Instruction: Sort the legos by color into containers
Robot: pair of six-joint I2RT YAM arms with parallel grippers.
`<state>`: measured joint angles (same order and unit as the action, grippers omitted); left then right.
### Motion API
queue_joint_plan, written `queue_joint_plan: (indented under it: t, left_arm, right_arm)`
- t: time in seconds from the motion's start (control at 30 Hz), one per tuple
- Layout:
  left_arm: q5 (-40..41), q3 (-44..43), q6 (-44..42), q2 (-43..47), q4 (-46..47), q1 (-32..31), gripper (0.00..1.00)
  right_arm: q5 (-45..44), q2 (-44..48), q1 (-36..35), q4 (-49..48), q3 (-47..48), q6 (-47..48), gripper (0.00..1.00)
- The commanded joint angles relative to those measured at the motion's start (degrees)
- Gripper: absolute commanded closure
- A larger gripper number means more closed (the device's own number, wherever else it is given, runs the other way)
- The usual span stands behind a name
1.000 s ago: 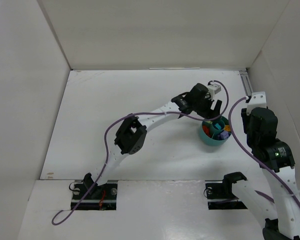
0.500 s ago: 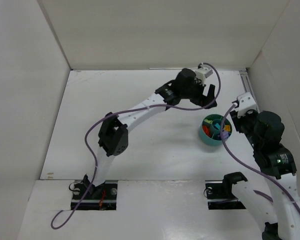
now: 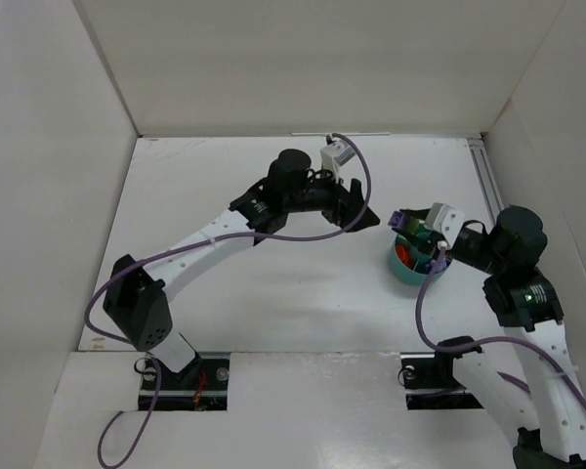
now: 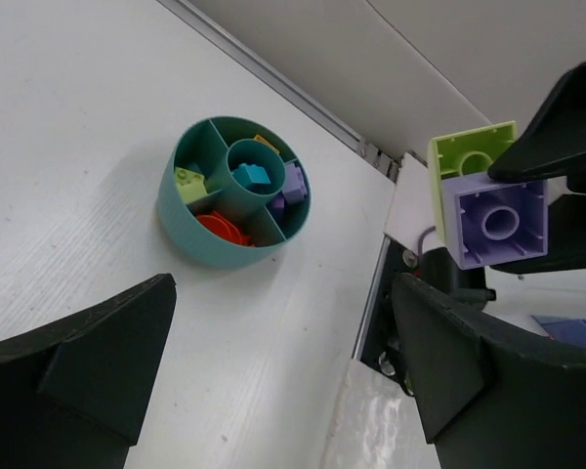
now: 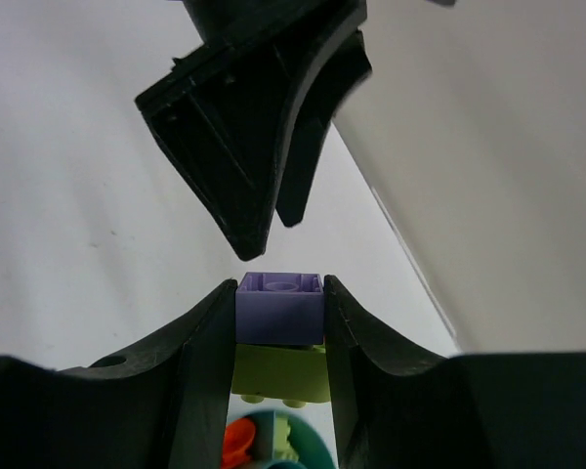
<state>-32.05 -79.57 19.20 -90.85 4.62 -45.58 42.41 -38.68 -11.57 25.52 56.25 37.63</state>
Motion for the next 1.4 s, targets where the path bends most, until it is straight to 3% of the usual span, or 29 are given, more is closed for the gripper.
queue_joint_plan:
  t: [0.0,0.3,0.43,0.8,0.93,0.97,1.1,1.37]
  left_arm:
    - [-4.41,3.79,1.19,6.73,7.59,0.76,0.09]
    - [-8.54,8.12,5.58,11.4,12.15,1.29,0.08]
    - [-10.31,8.64,6.11,10.79,13.39,1.29,0.07]
    - [-4.78,5.21,4.53,7.97,9.44,-1.97,0.06]
    - [-2.76,3.99,4.0,7.35,6.9,-3.11,0.29]
    - [-1.97,3.98,4.0,7.35,6.89,-3.11,0.39]
    - [-1.96,3.98,3.47,7.35,6.89,-3.11,0.41]
    - [-3.8,3.98,2.95,7.96,6.28,-3.11,0.75]
  right_arm:
    - [13.9,-0.96,0.41,-7.13,-1.83,3.68,0.71]
    - [18.93,-0.96,-1.25,-8.47,-3.6,6.32,0.72]
    - [16.91,-2.63,-3.1,-8.47,-3.08,6.32,0.72]
    - [4.26,-5.88,-9.52,-12.32,-1.49,3.69,0.72]
    - [1.36,-6.41,-11.19,-13.48,-1.49,2.54,0.72]
    - [0.83,-6.41,-11.8,-13.48,-0.97,2.54,0.72]
    - [0.83,-6.94,-11.81,-14.0,-0.97,2.02,0.72]
    - [-9.53,-6.06,-11.81,-14.71,-0.97,0.08,0.72]
